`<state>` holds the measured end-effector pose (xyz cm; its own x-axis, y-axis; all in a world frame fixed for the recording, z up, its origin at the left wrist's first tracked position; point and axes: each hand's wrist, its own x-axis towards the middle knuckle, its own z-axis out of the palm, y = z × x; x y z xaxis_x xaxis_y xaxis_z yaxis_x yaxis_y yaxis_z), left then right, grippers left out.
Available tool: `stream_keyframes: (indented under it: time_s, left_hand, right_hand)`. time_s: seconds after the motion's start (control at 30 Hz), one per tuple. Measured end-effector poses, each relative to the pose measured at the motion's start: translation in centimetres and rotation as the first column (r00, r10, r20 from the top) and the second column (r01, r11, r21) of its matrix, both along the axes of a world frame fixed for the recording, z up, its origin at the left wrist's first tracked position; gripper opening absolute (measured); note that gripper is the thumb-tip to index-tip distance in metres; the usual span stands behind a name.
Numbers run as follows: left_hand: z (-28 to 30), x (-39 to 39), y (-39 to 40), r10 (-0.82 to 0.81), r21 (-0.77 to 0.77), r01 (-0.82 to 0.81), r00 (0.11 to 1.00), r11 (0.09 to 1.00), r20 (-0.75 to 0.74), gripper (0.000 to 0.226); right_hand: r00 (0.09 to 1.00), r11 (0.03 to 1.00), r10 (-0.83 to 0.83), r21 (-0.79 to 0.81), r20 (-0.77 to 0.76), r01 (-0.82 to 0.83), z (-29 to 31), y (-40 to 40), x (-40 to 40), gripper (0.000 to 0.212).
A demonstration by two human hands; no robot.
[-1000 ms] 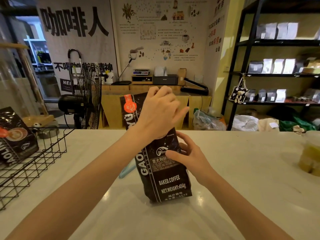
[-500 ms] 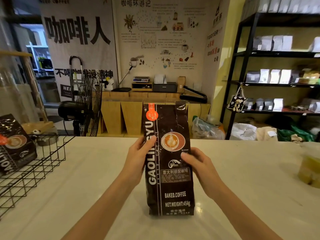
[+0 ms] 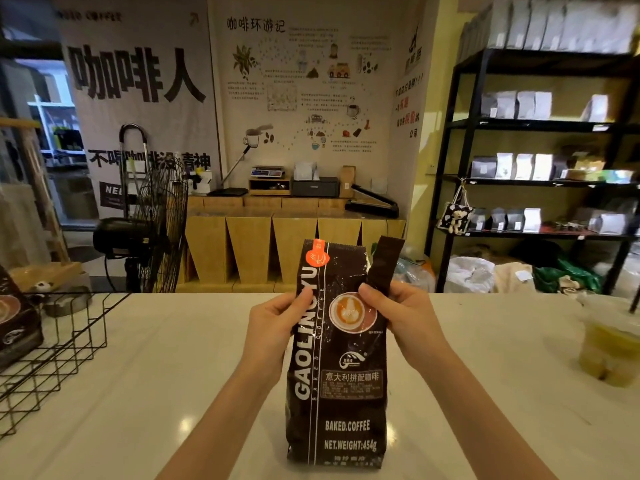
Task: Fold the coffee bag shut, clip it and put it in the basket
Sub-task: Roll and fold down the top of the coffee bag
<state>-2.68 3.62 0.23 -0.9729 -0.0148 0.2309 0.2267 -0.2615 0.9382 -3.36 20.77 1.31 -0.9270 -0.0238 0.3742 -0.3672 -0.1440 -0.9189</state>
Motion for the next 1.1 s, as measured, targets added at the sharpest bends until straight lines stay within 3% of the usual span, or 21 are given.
stream_keyframes:
  time_s: [0.1,0.23,0.3,0.4,0.5,0.63,0.77,1.0,1.1]
  left_hand:
    - [0.3,0.1,-0.2,0.041,-0.050,-0.044,0.998,0.998,-0.052,0.018]
    - [1.5,0.5,-0.2,0.049,-0.047,-0.060,0.977,0.997,-0.208,0.042]
    - [2.0,0.5,-0.2,0.080,-0.045,-0.098,0.952,0.994,-0.295,0.047]
    - [2.2,0.5,-0.2,0.067,-0.146,-0.136,0.913,0.980,-0.403,0.029]
    - [2.4,0.2,-0.5,0.043,-0.167,-0.113,0.926,0.979,-0.374,0.028]
    - [2.6,-0.1,-1.1,-0.013,-0.212,-0.057,0.949,0.976,-0.316,0.025]
    - [2.8,-0.4,-1.6,-0.041,-0.324,-0.054,0.960,0.945,-0.278,0.035]
    - [3.2,-0.4,-1.9,-0.016,-0.381,-0.073,0.974,0.922,-0.225,0.012]
    - [3.0,-0.5,-2.0,0.021,-0.395,-0.100,0.980,0.913,-0.198,0.016]
  right_hand:
    - [1.000,1.000,0.016,0.008,-0.004,-0.016,0.1,-0.2,0.2,0.019]
    - [0.999,0.999,-0.002,-0.040,-0.037,0.000,0.0,0.0,0.3,0.034]
    - [0.990,0.994,-0.084,-0.085,-0.116,0.074,0.1,0.0,0.3,0.032]
    - [0.927,0.974,-0.227,-0.060,-0.300,0.219,0.3,0.0,0.5,0.029]
    - [0.892,0.960,-0.194,0.107,-0.407,0.258,0.7,0.4,0.5,0.025]
    - [0.959,0.986,-0.048,0.139,-0.278,0.089,1.3,1.2,0.7,0.027]
    - [0.976,0.974,0.007,0.222,-0.219,0.043,1.8,1.5,0.9,0.034]
    - [0.983,0.951,-0.017,0.300,-0.181,0.071,2.0,1.8,0.9,0.016]
    - [0.971,0.920,-0.095,0.353,-0.219,0.169,1.9,1.8,0.8,0.013]
